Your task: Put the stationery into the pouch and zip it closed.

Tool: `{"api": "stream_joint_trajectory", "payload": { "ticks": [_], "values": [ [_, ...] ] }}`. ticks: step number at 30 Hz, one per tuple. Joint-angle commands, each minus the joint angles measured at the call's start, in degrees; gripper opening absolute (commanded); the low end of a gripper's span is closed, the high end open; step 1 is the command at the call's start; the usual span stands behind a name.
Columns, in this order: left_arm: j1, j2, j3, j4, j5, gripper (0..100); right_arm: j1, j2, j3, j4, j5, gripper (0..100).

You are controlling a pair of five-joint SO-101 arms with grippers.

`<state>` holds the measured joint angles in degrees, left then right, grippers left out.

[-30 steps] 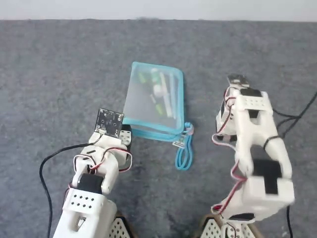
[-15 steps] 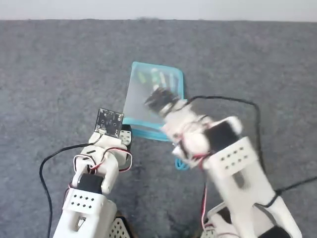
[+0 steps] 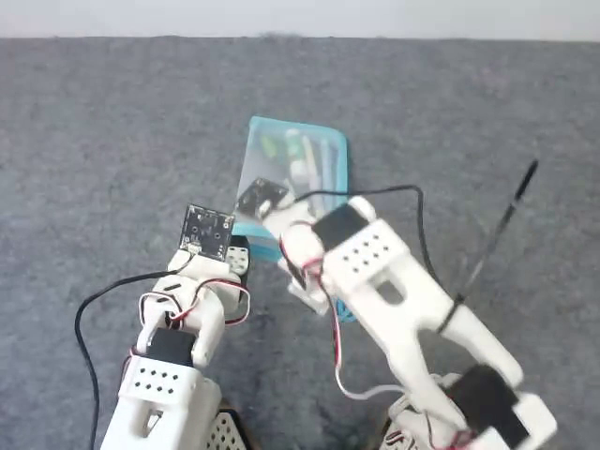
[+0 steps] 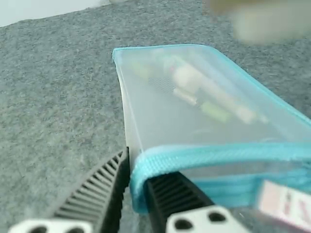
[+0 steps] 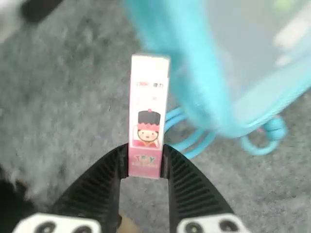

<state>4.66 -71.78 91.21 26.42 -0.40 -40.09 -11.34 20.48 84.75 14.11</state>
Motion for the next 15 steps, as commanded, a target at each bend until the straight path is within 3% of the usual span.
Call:
{"api": "stream_joint_trajectory", "payload": {
  "ticks": [1, 5, 15],
  "values": [
    [-0.26, 0.09, -1.19, -2.37, -0.88, 1, 3.65, 3.38, -9.05, -1.19, -2.64, 0.6],
    [0.00, 0.09, -1.27, -2.37, -0.88, 1, 5.58, 8.57, -15.82, -1.19, -4.92, 0.6],
    [11.78, 0.09, -0.92, -0.79, -4.75, 1, 5.58, 21.67, -30.24, -0.48, -8.35, 0.6]
  ]
}}
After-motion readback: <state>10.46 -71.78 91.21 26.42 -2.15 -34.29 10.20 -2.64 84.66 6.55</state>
